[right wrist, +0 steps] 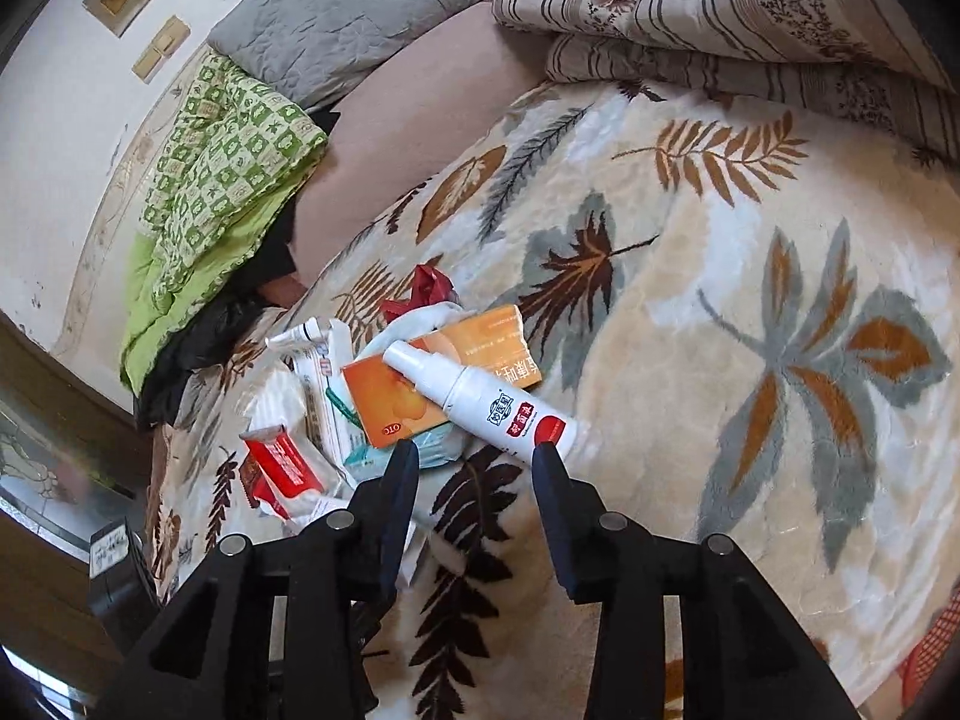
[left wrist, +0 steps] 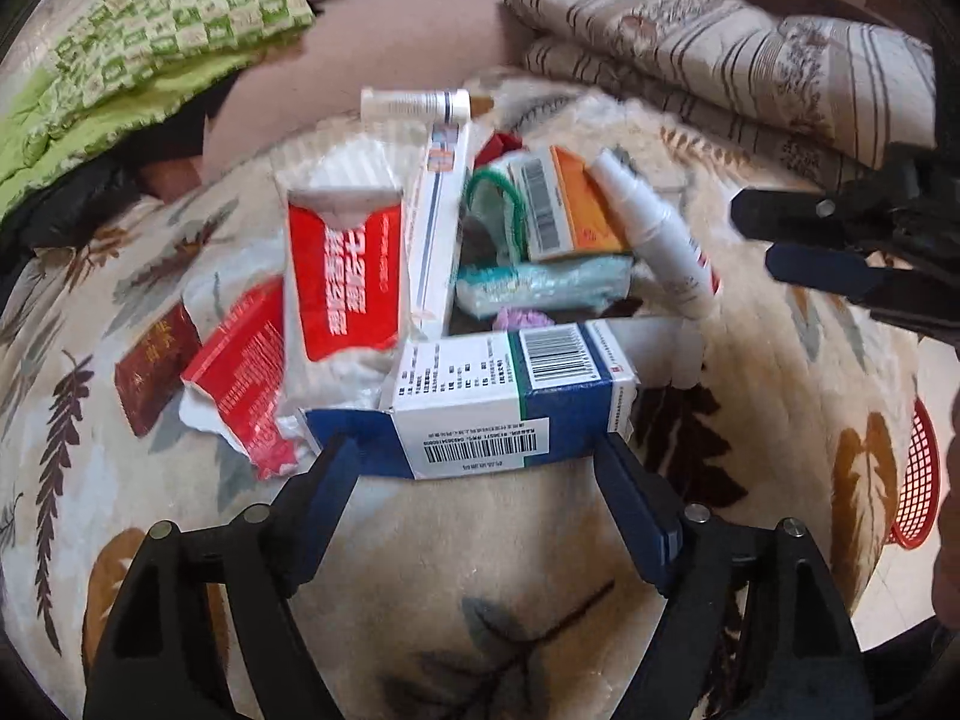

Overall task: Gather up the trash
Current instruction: 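Grasp the white spray bottle with the right tool while the left tool approaches the blue-white medicine box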

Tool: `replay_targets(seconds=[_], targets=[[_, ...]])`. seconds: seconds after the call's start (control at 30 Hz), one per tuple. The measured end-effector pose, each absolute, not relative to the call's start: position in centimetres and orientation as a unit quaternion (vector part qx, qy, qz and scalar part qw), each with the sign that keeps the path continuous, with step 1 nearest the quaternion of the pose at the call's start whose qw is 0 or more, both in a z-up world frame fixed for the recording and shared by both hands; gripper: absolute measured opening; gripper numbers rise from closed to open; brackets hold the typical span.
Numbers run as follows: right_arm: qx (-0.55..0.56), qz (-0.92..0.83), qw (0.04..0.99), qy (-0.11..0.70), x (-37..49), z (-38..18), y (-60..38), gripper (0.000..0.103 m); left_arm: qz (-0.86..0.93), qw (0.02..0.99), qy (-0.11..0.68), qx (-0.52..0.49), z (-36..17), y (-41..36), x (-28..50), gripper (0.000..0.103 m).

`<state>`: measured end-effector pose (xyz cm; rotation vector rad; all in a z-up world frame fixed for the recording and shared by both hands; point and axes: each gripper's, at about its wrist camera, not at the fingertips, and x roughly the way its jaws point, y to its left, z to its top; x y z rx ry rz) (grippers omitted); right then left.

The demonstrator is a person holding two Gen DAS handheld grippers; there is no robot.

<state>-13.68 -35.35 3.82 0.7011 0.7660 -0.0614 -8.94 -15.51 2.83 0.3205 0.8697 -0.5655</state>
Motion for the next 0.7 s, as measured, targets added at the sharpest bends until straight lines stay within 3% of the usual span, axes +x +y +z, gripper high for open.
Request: replay_targets(seconds=[0.2,0.43,0.57,0.7], targets=[[0.332,-0.03,0.869,0.365,-13.3,3.7,-35.1,0.051,-0.314,0.84,0.418,0.142,3.2,-15.7,-9.9,0.079],[0.346,-0.04,0.866,0.358,-13.5,3.7,-35.9,0.051,-0.349,0.86,0.347,0.138,6.8,-15.3,-12.0,0.08],[0.357,-0.048,0.863,0.353,-14.0,3.6,-36.8,0.051,-0.355,0.853,0.373,0.085,7.5,-15.4,-8.0,0.082],[0.364,-0.051,0.862,0.35,-14.0,3.5,-37.4,0.051,-0.365,0.829,0.407,0.12,5.2,-17.6,-5.6,0.082]])
